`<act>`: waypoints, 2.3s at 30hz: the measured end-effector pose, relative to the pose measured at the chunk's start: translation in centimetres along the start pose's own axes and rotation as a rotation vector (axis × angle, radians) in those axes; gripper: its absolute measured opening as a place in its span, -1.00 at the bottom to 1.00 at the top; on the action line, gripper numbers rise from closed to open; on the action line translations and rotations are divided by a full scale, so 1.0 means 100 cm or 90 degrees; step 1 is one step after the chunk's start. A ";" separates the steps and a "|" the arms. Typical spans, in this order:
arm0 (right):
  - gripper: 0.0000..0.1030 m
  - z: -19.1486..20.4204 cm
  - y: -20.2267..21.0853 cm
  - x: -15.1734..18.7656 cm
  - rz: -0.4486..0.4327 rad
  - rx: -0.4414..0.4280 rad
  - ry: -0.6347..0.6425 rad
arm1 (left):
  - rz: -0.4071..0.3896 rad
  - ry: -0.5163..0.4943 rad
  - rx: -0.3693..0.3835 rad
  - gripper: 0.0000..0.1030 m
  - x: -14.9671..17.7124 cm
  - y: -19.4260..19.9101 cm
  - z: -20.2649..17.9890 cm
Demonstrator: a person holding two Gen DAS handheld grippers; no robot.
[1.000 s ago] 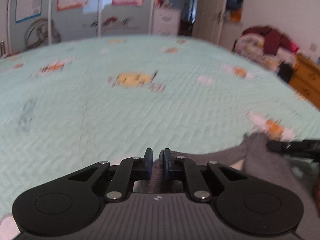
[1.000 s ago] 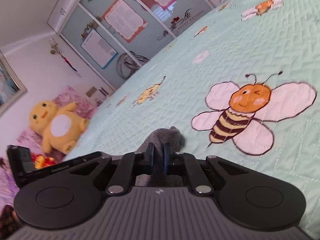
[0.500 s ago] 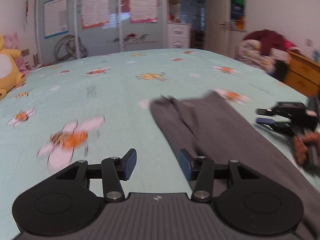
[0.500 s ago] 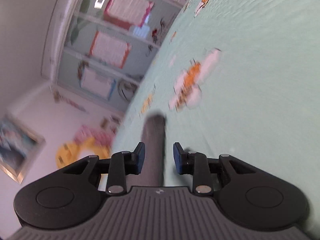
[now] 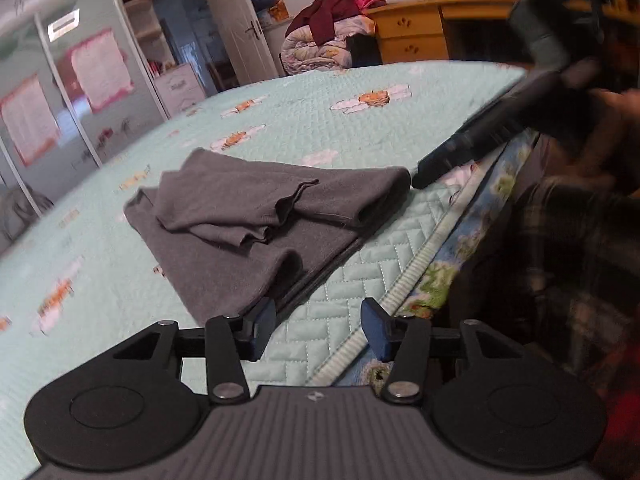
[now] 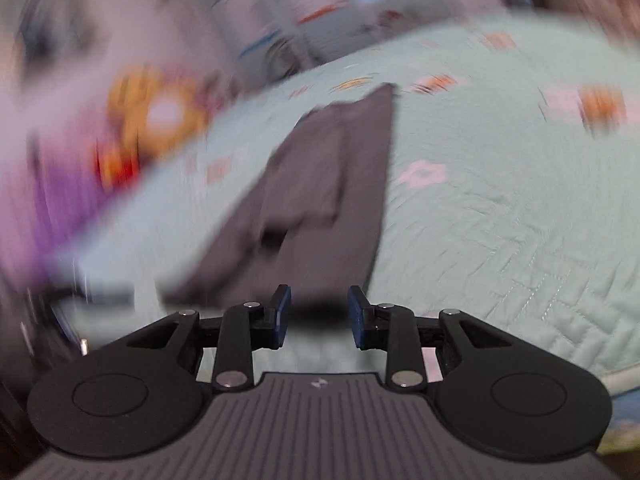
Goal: Fold clothes
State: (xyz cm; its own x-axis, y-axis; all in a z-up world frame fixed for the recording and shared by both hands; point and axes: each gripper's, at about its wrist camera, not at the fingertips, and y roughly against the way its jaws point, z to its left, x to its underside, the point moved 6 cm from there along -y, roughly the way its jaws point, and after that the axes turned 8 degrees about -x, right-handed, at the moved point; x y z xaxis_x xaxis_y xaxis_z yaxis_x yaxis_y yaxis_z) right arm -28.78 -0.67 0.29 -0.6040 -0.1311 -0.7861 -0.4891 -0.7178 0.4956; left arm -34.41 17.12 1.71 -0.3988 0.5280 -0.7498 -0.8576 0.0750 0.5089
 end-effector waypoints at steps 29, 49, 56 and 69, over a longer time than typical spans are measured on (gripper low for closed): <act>-0.68 -0.050 -0.073 -0.094 -0.035 -0.206 -0.281 | 0.020 0.412 0.172 -0.21 -0.063 -0.099 0.095; -1.00 -0.116 -0.226 -0.149 0.086 -0.216 -0.294 | 0.157 0.590 0.175 -0.88 -0.024 -0.261 0.162; -0.87 -0.114 -0.220 -0.156 0.095 -0.200 -0.276 | 0.141 0.595 0.164 -0.89 -0.040 -0.245 0.173; -1.00 -0.129 -0.222 -0.149 0.102 -0.168 -0.268 | 0.160 0.607 0.162 -0.91 -0.032 -0.249 0.187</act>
State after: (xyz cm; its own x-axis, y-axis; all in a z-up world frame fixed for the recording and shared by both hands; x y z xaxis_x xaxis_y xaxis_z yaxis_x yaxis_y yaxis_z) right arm -0.78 8.39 -3.82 -0.8860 -0.0062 -0.4637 -0.2267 -0.8666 0.4446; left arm -5.72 29.35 -0.66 -0.7462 -0.3329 -0.5766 -0.6629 0.2911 0.6898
